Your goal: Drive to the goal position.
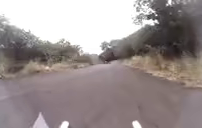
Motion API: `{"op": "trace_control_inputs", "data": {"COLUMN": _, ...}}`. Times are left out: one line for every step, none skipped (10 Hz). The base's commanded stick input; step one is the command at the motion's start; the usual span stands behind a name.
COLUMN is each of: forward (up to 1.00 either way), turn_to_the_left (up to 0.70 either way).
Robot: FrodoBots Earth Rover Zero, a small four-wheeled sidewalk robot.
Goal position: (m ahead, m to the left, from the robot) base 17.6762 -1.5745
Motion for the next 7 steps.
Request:
{"op": "trace_control_inputs", "data": {"forward": 1.00, "turn_to_the_left": -0.13}}
{"op": "trace_control_inputs", "data": {"forward": 1.00, "turn_to_the_left": -0.25}}
{"op": "trace_control_inputs", "data": {"forward": 1.00, "turn_to_the_left": -0.40}}
{"op": "trace_control_inputs", "data": {"forward": 1.00, "turn_to_the_left": -0.40}}
{"op": "trace_control_inputs", "data": {"forward": 1.00, "turn_to_the_left": -0.40}}
{"op": "trace_control_inputs", "data": {"forward": 1.00, "turn_to_the_left": 0.00}}
{"op": "trace_control_inputs", "data": {"forward": 1.00, "turn_to_the_left": 0.00}}
